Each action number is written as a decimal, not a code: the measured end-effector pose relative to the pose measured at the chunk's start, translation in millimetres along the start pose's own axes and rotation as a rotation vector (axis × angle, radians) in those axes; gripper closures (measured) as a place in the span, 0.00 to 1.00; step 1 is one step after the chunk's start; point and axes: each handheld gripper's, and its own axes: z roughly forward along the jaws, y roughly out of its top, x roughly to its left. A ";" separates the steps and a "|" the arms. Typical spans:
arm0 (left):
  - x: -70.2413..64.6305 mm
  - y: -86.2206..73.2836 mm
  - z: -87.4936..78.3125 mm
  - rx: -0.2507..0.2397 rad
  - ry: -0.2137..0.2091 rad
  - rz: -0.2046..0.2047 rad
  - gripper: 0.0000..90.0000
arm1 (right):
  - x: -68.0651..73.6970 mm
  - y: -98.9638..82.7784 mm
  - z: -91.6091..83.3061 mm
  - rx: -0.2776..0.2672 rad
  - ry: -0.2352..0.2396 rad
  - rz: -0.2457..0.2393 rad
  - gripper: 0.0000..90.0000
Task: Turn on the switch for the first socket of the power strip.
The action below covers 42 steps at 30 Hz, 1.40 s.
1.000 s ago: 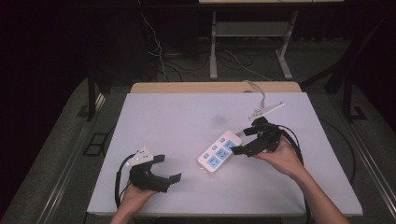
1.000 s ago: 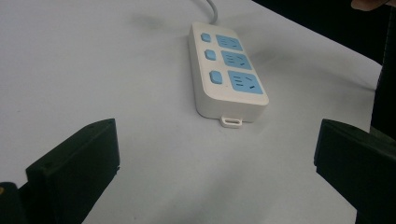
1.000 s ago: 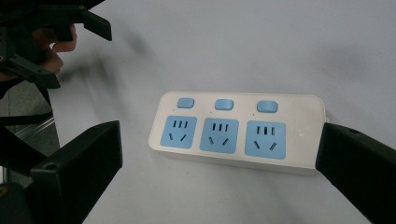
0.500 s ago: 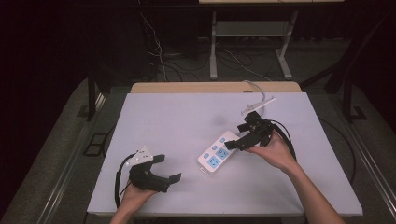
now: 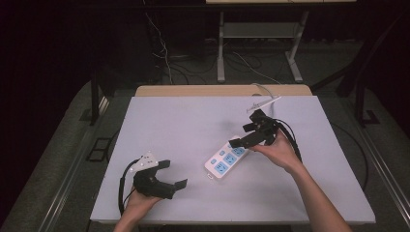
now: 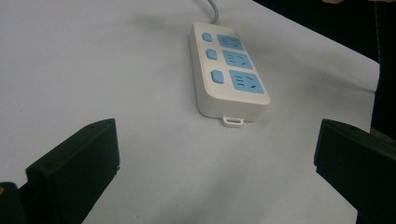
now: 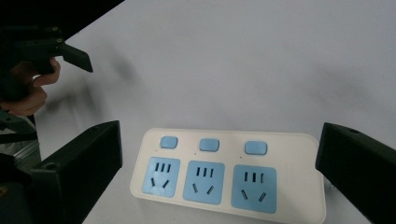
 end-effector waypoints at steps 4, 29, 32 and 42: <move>1.0 -0.1 -0.4 -0.002 0.001 -0.002 0.00 | -5.6 1.1 4.8 0.001 -0.008 0.009 0.00; 2.8 -0.6 -1.5 0.000 0.001 -0.013 0.00 | -27.7 -3.1 30.0 0.051 0.020 0.011 0.73; 2.9 -0.7 -1.2 0.001 0.001 -0.014 0.00 | -29.3 -4.2 33.2 0.062 0.037 0.005 0.85; 3.7 -0.8 -1.9 0.002 0.001 -0.012 0.00 | -30.1 -6.6 45.1 0.073 0.048 -0.007 0.99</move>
